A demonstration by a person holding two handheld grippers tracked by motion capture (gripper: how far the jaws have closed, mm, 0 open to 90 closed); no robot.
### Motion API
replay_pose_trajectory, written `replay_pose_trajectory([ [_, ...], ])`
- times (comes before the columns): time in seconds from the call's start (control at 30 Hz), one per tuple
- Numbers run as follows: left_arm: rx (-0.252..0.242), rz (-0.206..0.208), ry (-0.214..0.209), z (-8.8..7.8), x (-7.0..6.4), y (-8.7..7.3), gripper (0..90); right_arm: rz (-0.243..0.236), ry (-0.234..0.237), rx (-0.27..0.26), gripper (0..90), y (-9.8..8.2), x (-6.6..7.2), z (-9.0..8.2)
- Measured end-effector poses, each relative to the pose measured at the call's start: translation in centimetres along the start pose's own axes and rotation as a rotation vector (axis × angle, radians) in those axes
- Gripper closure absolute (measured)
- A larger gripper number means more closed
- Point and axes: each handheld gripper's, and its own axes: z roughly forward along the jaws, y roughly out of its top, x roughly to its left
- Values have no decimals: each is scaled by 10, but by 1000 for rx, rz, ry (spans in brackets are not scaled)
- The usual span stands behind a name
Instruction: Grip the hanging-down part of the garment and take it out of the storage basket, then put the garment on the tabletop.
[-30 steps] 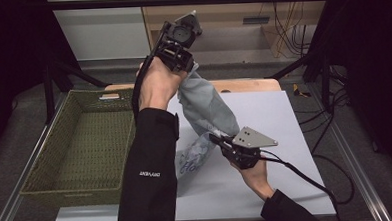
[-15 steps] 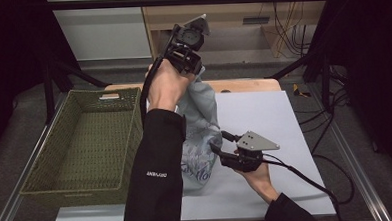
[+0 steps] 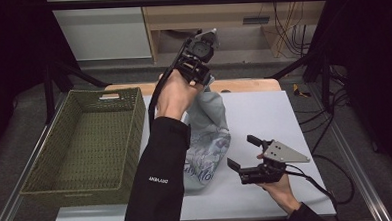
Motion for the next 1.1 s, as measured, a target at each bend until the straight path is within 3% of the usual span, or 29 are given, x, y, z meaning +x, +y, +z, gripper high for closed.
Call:
replay_pose_trajectory([
  [0.23,3,12,-25,18,-5,-10,852,-19,-28,8,12,-8,-14,-23],
  [0.47,13,24,-45,29,-10,-19,852,-7,-46,13,12,-16,-23,-42],
  [0.77,11,28,-59,38,-15,-27,852,-5,-42,6,5,-28,-24,-49],
  [1.1,26,41,-104,73,-29,-43,845,19,-57,8,5,-33,-33,-62],
])
